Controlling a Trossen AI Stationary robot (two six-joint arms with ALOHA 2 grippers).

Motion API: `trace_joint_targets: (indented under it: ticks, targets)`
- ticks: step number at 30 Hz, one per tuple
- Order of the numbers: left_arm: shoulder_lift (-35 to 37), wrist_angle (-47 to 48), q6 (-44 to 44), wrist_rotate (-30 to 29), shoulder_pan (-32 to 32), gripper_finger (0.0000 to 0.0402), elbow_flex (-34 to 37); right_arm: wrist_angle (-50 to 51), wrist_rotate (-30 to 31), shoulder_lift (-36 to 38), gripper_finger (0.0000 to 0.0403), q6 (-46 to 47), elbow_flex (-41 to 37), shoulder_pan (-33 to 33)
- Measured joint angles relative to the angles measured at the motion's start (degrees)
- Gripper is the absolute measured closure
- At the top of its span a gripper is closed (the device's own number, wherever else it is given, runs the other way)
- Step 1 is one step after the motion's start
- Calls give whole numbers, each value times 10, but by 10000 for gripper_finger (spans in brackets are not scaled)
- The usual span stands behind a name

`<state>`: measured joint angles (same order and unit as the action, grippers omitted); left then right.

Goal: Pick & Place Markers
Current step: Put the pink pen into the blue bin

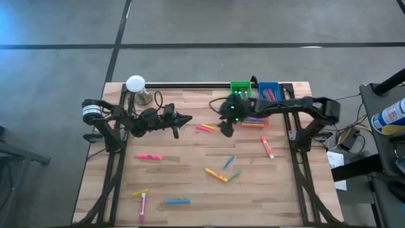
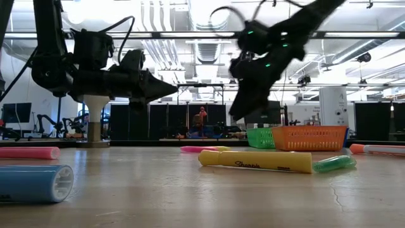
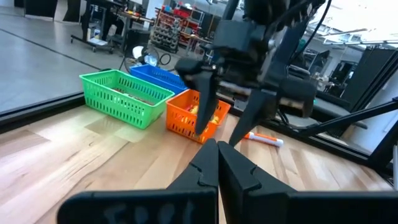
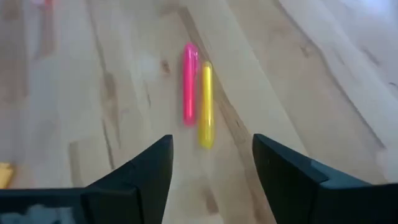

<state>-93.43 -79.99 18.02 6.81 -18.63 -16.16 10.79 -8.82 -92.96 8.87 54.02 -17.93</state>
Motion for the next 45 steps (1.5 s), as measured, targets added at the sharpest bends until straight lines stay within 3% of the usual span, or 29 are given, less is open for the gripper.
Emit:
trace_joint_targets:
  ticks: [8,13,27,35,45]
  targets:
    - [0,0,0,0,0,401,0,177,0,-162,211,-44,207,4]
    - [0,8,0,0,0,401,1,208,-1,-216,222,-56,278,27]
    - [14,11,-8,0,-16,401,24,198,77,-253,257,-24,294,64]
    - [59,9,1,-1,-45,401,70,185,81,-276,262,-16,294,65]
    - [84,8,-4,-1,-46,401,85,182,92,-292,303,-5,295,68]
